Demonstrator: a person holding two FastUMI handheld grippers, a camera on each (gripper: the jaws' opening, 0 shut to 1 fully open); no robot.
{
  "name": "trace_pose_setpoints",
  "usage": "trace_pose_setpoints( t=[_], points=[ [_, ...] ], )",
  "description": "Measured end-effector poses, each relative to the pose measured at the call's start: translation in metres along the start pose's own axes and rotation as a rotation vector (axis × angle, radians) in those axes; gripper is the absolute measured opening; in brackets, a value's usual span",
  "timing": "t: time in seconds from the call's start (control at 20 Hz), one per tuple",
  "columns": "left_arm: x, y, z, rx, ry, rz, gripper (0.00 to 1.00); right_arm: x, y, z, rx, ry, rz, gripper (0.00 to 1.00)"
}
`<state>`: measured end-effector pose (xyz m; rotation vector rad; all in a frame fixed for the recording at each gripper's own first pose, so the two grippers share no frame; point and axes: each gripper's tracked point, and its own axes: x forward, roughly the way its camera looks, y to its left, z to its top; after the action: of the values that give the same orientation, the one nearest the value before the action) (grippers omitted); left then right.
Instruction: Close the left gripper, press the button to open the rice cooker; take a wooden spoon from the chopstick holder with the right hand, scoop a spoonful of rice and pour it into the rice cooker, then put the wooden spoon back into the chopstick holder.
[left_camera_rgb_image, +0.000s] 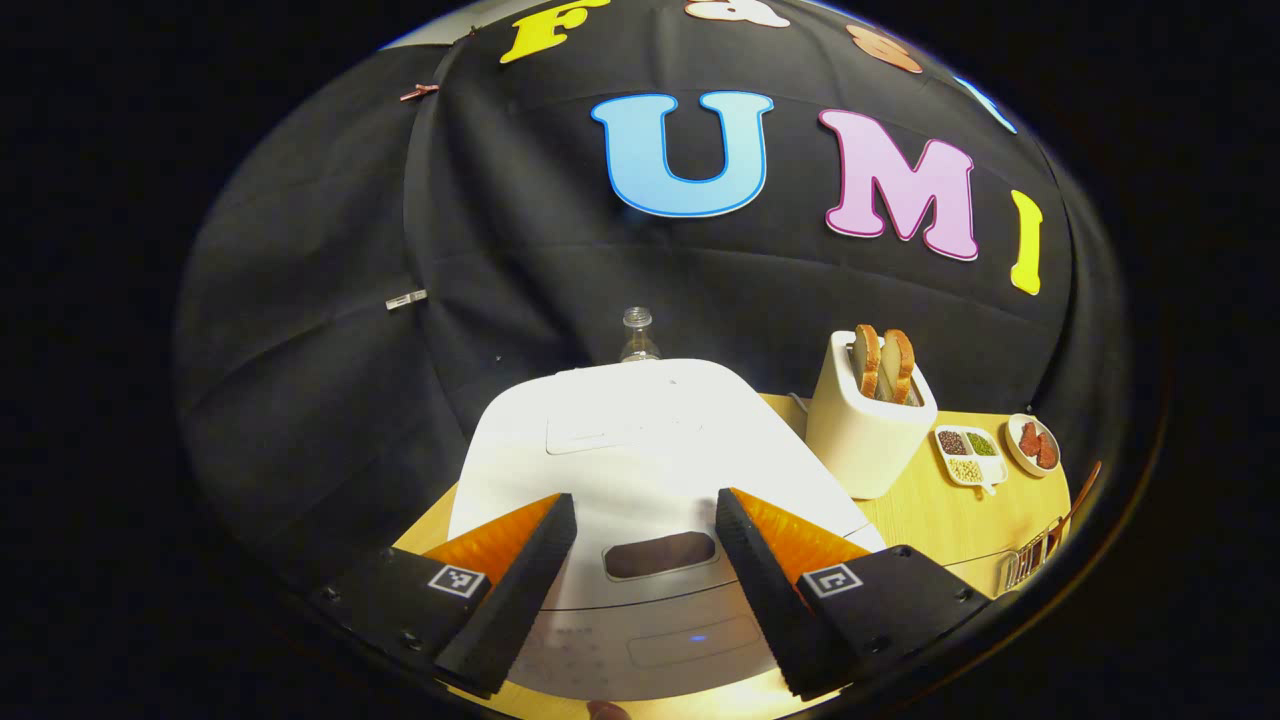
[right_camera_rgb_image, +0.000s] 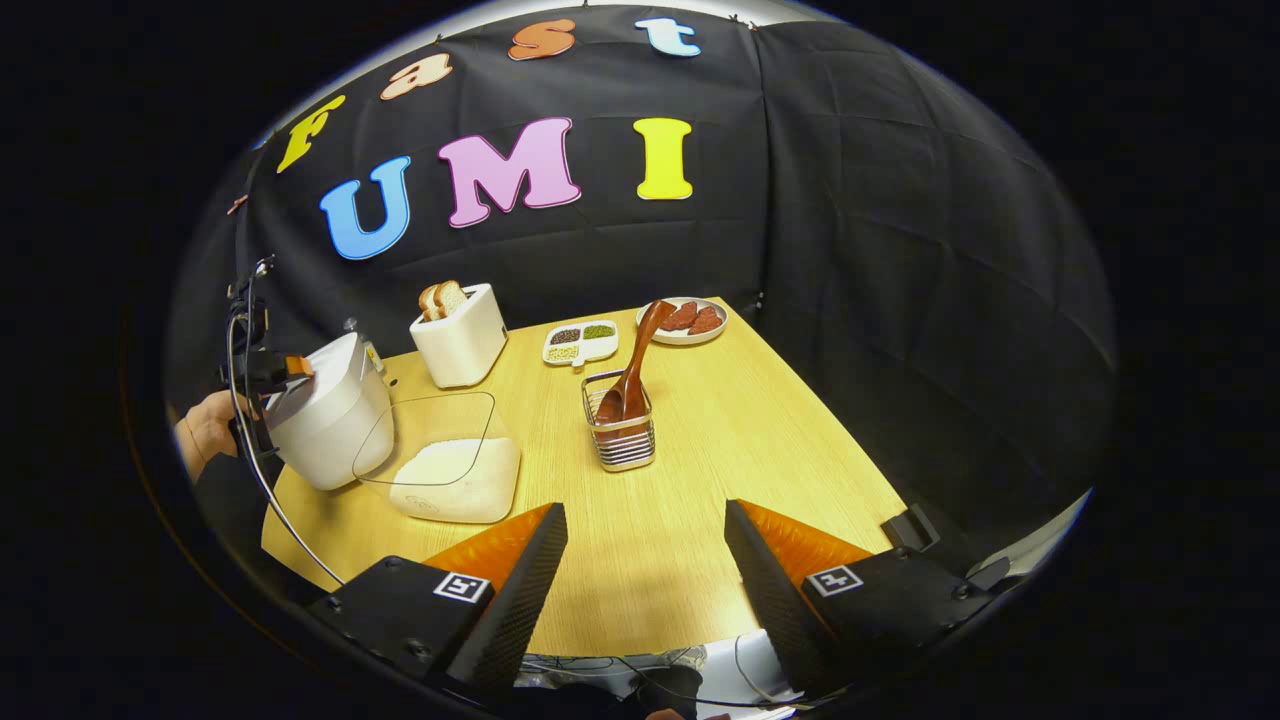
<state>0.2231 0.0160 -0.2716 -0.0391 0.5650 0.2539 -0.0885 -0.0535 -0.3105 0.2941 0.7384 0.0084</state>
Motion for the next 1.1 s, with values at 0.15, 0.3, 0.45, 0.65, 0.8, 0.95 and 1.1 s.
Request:
trace_pose_setpoints(
  t=[0.15,0.3,0.45,0.65,0.8,0.95,1.1],
  points=[
    [0.003,-0.002,-0.001,0.013,-0.017,-0.005,1.00,0.000,0.002,0.000,0.001,-0.003,0.004,0.99],
    [0.001,-0.002,0.002,-0.012,-0.044,-0.015,1.00,-0.004,0.001,0.002,-0.006,-0.010,0.001,0.99],
    [-0.006,0.000,0.001,-0.014,-0.090,-0.043,0.99,-0.009,0.000,0.010,-0.007,-0.028,-0.001,0.99],
    [-0.023,-0.001,0.008,0.007,-0.154,-0.114,0.96,-0.013,0.003,0.019,-0.041,-0.043,-0.003,0.99],
    [-0.040,0.002,0.026,-0.011,-0.221,-0.163,0.96,-0.012,0.008,0.030,-0.070,-0.061,0.001,0.99],
    [-0.060,0.010,0.039,0.009,-0.269,-0.194,0.96,-0.010,0.016,0.047,-0.098,-0.084,0.008,0.99],
    [-0.082,0.016,0.046,0.014,-0.301,-0.234,0.96,-0.007,0.026,0.065,-0.110,-0.115,0.019,0.99]
  ],
)
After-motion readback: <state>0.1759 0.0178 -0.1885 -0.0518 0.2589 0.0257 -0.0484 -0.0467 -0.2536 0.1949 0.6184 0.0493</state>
